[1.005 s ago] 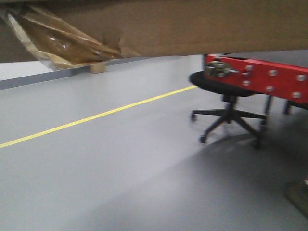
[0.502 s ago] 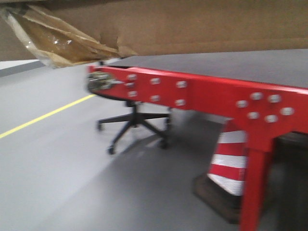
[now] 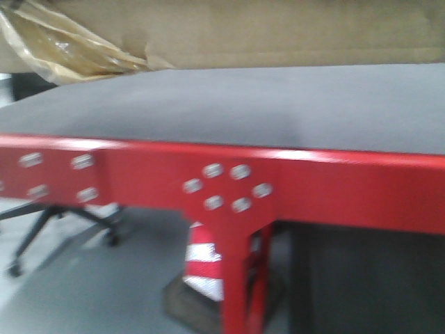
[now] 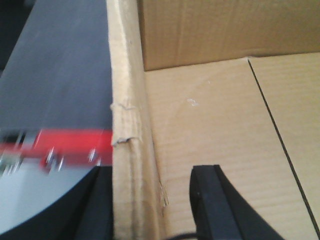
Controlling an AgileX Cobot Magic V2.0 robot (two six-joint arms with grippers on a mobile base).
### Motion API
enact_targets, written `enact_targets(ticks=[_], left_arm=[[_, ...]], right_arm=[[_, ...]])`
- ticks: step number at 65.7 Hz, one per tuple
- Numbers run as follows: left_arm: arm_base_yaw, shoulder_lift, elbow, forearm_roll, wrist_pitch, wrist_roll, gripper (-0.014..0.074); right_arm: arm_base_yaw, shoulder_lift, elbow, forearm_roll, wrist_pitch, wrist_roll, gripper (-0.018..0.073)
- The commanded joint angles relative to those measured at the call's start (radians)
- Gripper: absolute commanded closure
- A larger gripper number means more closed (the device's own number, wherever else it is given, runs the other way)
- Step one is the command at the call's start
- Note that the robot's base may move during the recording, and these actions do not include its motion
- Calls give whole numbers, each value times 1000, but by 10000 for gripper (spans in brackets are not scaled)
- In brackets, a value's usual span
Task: Grab carton from right shelf to conveyor
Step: 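Hold the carton while the base turns and drives to the red conveyor, then lower the carton onto the grey conveyor belt with both grippers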
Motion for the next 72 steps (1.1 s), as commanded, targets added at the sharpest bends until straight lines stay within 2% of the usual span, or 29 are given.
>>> enact_targets(ticks=[1, 19, 72], left_arm=[[6, -19, -5, 165, 28, 40, 612], [6, -19, -5, 253, 28, 40, 612], [6, -19, -5, 253, 28, 40, 612]], right_arm=[[-8, -14, -4, -60, -16, -25, 627], [-8, -14, -4, -60, -16, -25, 627], [-8, -14, -4, -60, -16, -25, 627]])
